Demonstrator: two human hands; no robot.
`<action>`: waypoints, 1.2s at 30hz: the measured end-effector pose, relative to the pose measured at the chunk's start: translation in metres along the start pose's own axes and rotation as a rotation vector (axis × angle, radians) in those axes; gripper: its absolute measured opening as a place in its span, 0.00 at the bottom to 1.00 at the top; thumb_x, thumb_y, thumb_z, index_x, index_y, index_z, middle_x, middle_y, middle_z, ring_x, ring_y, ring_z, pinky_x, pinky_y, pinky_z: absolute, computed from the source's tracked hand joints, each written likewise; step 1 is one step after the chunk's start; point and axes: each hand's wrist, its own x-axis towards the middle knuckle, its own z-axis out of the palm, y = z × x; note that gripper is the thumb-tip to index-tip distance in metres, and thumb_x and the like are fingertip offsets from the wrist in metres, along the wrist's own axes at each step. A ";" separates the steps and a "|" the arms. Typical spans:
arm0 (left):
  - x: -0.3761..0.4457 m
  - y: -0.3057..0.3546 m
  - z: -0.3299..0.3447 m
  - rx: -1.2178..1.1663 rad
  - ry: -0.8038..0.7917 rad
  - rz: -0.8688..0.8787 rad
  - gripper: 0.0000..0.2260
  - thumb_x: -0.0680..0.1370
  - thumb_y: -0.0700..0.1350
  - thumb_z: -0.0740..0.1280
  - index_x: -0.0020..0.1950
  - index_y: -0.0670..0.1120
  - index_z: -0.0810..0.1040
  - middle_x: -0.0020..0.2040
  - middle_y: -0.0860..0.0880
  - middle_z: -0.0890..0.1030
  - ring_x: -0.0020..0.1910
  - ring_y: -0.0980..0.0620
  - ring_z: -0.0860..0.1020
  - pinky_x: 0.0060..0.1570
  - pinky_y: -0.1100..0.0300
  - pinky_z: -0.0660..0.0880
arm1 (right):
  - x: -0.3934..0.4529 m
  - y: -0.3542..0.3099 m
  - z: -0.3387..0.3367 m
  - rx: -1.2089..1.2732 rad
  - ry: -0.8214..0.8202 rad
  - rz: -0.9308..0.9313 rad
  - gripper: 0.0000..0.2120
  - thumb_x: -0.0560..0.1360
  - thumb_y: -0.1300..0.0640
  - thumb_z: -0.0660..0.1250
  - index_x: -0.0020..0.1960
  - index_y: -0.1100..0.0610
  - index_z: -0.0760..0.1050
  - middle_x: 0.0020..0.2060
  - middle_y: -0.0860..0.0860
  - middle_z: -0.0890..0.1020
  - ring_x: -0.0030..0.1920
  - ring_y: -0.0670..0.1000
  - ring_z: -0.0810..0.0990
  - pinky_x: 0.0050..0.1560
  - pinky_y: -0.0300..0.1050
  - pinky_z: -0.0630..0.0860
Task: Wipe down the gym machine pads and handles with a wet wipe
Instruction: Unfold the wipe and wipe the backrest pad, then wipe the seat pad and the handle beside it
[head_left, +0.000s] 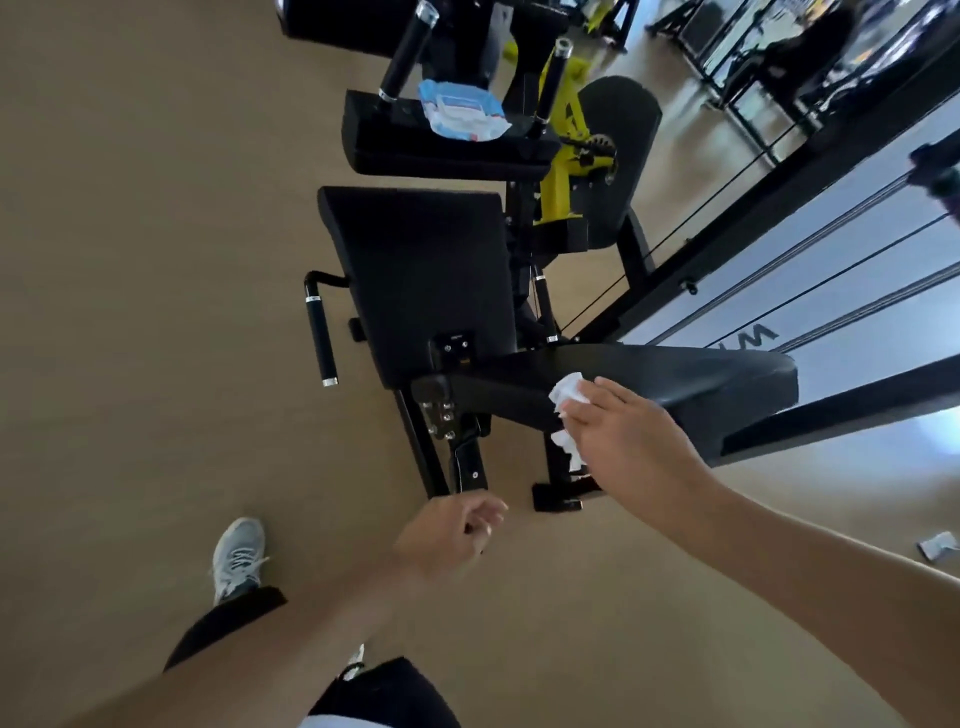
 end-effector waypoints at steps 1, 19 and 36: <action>-0.005 -0.001 0.000 -0.015 0.032 -0.017 0.14 0.83 0.41 0.63 0.61 0.57 0.80 0.54 0.63 0.83 0.49 0.69 0.79 0.47 0.75 0.73 | -0.005 0.007 0.004 0.028 0.063 0.040 0.15 0.73 0.58 0.73 0.58 0.58 0.85 0.59 0.54 0.83 0.64 0.57 0.80 0.74 0.54 0.70; -0.023 0.089 -0.050 -0.293 0.354 0.105 0.28 0.72 0.65 0.73 0.69 0.63 0.71 0.63 0.66 0.78 0.61 0.66 0.78 0.60 0.63 0.75 | -0.012 0.008 -0.045 1.330 0.430 0.628 0.04 0.78 0.45 0.72 0.49 0.44 0.85 0.42 0.37 0.86 0.46 0.38 0.83 0.47 0.34 0.77; 0.025 0.184 -0.092 -0.536 0.264 0.215 0.10 0.80 0.48 0.70 0.44 0.44 0.83 0.43 0.40 0.84 0.46 0.36 0.82 0.52 0.38 0.78 | -0.017 -0.019 -0.058 2.108 0.859 1.157 0.13 0.82 0.52 0.65 0.47 0.55 0.86 0.42 0.51 0.87 0.46 0.51 0.87 0.45 0.46 0.85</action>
